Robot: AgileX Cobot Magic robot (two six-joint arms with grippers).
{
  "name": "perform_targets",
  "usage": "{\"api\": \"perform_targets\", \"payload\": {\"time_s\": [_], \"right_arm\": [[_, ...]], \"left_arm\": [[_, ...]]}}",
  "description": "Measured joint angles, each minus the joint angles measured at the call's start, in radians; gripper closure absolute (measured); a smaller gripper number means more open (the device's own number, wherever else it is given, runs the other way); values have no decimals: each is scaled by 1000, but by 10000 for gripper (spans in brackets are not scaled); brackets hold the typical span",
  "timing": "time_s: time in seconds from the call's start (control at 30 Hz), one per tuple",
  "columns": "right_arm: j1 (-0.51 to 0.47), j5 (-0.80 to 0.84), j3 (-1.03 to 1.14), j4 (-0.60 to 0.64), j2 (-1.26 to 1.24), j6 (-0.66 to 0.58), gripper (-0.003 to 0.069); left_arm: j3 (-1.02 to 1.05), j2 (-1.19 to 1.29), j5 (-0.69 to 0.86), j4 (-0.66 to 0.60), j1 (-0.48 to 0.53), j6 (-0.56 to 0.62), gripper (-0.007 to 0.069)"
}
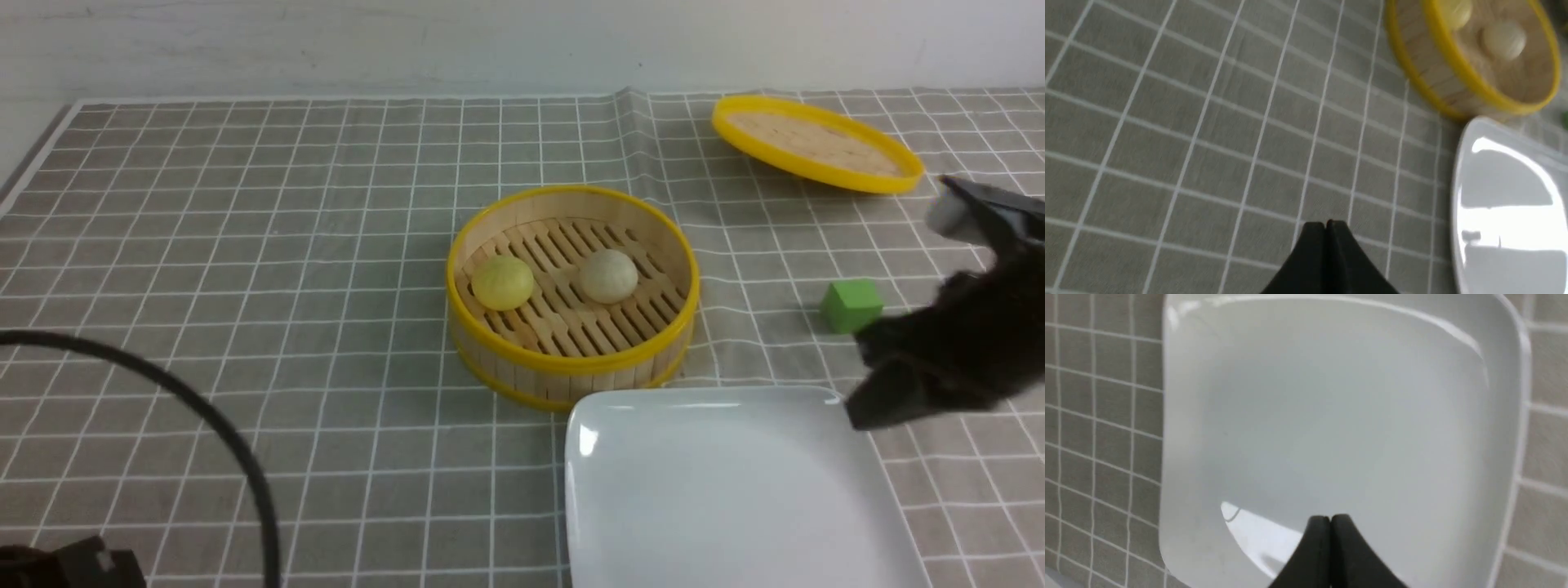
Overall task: Put the steamed buns into the plate on the grey tablecloth.
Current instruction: 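Reach toward a bun in the bamboo steamer with the right gripper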
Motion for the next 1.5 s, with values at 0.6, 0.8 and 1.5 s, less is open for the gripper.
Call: {"api": "perform_targets", "payload": {"time_s": [0.6,0.8,1.5], "right_arm": [[184,213,-1187,-392,813,283,461],[185,223,-1339,-329,950,288,246],[197,209,-1277,-300,956,288,637]], "left_arm": [[-63,192,91,9,0,84,609],[-63,192,103,9,0,84,601],[-63,192,82,24,0,84,566]]}}
